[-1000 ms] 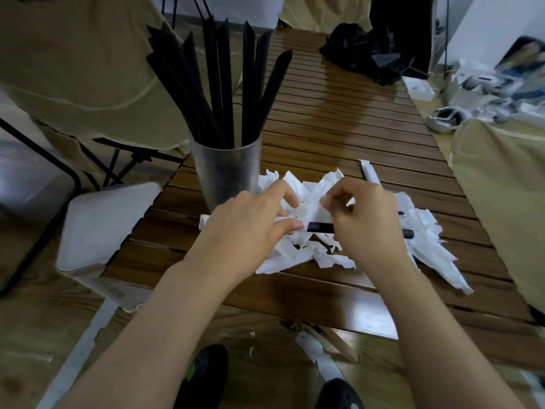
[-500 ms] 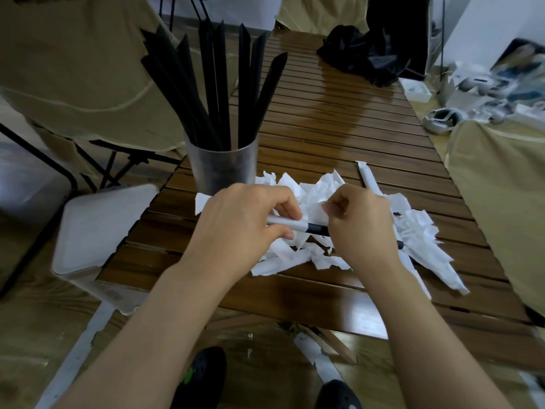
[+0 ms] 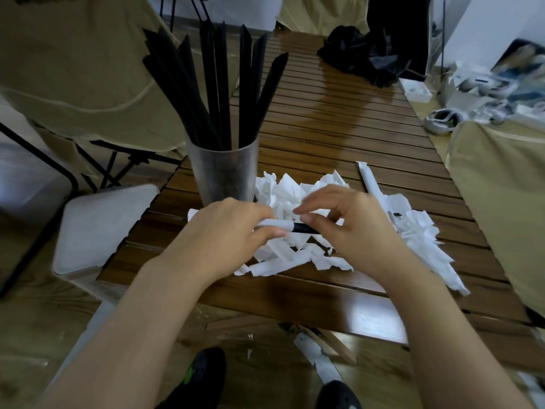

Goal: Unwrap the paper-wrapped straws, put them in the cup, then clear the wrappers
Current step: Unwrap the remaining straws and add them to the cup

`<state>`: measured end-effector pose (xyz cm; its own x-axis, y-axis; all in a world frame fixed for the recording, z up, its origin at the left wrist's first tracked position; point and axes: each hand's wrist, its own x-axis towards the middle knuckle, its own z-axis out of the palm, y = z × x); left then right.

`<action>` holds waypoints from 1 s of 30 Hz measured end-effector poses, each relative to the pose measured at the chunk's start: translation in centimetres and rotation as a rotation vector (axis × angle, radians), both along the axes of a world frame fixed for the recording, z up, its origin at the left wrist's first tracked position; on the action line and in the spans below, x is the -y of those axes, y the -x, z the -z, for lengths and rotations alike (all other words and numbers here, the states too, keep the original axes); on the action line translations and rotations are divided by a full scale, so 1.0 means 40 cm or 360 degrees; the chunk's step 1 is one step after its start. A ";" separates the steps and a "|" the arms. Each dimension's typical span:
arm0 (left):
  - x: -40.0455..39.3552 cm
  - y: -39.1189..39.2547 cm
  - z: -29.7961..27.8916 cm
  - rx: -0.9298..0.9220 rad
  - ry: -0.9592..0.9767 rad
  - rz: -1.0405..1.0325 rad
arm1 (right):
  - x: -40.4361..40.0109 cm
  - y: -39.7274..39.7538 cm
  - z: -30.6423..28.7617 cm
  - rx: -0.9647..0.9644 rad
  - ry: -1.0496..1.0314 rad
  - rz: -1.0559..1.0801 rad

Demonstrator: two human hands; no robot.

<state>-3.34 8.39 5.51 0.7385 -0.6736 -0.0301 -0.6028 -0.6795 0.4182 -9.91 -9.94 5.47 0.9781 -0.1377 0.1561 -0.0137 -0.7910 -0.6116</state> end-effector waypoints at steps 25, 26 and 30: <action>-0.009 -0.011 -0.012 -0.0101 0.0167 0.0074 | -0.007 0.003 -0.008 -0.0066 -0.0097 -0.0186; -0.009 -0.011 -0.011 -0.0111 0.0176 0.0078 | -0.008 0.002 -0.008 -0.0071 -0.0078 -0.0181; -0.006 -0.008 -0.007 -0.0164 0.0194 0.0093 | -0.016 -0.001 -0.013 -0.0001 0.0048 -0.0195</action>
